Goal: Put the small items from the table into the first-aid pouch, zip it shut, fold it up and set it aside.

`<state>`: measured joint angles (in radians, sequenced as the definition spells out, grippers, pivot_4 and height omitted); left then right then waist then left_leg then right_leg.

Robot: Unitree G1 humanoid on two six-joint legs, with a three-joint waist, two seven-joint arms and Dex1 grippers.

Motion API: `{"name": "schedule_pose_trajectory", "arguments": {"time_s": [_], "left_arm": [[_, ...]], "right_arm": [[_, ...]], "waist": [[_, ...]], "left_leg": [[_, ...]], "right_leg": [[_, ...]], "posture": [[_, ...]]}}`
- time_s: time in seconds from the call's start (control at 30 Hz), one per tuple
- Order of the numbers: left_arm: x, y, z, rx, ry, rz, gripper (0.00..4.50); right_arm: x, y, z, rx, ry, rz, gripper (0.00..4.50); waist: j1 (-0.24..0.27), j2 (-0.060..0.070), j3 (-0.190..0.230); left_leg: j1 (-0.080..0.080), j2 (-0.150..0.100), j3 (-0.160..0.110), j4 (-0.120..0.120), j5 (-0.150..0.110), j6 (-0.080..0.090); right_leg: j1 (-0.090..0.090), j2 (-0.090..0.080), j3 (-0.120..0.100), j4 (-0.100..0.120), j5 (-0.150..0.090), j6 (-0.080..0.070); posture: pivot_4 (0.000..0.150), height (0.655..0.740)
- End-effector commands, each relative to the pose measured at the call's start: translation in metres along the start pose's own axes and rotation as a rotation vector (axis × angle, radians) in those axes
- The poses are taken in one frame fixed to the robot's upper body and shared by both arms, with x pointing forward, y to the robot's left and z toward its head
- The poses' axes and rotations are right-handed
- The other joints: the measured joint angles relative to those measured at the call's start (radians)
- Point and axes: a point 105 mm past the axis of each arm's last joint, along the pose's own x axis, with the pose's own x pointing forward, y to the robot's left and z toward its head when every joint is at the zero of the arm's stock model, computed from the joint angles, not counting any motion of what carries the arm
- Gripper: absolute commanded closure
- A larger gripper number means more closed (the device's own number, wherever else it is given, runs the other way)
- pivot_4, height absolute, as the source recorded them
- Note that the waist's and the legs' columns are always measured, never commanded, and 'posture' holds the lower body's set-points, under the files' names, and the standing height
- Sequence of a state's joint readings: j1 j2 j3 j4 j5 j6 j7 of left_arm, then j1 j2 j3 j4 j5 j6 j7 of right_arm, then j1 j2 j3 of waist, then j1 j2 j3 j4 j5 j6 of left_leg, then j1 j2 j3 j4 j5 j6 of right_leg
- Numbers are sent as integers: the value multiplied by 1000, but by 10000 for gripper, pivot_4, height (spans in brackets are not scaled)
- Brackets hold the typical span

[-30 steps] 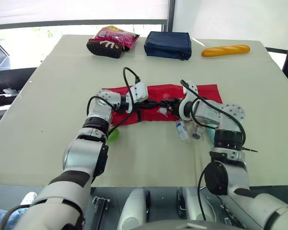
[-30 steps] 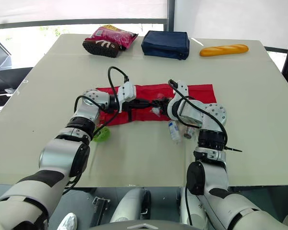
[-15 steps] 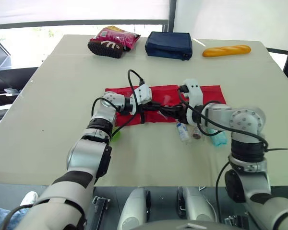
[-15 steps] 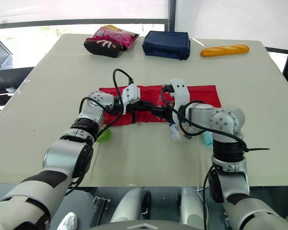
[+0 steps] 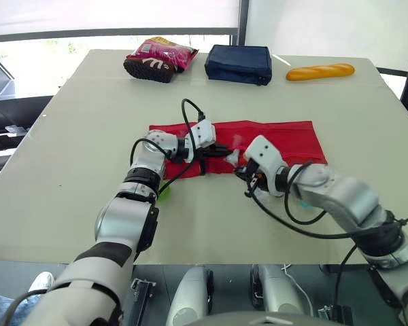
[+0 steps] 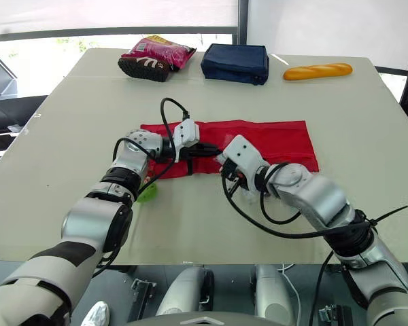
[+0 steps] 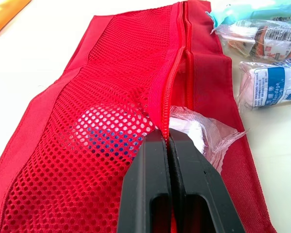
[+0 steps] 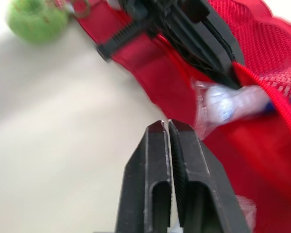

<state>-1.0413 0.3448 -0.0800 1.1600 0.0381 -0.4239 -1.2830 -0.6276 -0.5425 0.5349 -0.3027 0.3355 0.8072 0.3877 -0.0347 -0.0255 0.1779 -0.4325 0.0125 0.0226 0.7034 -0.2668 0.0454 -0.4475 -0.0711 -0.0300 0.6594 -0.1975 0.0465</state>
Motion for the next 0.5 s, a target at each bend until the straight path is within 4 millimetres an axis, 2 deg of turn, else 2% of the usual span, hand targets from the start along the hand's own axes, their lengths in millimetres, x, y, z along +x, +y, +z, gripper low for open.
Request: {"name": "schedule_pose_trajectory", "arguments": {"time_s": [0.03,0.3,0.5], "left_arm": [[0,5,9,24,-23,11,45000],[0,5,10,26,-27,10,45000],[0,4,10,26,-29,7,45000]], "right_arm": [[7,-7,18,-61,-85,-39,44238],[24,-16,18,-58,-90,-86,44238],[35,-38,14,-189,-55,-198,44238]], "waist": [[1,0,0],[3,0,0],[3,0,0]], "left_leg": [[0,0,0,0,0,0],[0,0,0,0,0,0],[0,0,0,0,0,0]], "right_leg": [[0,0,0,0,0,0],[0,0,0,0,0,0],[0,0,0,1,0,0]], "posture": [[1500,7164],[1500,7164],[1500,7164]]}}
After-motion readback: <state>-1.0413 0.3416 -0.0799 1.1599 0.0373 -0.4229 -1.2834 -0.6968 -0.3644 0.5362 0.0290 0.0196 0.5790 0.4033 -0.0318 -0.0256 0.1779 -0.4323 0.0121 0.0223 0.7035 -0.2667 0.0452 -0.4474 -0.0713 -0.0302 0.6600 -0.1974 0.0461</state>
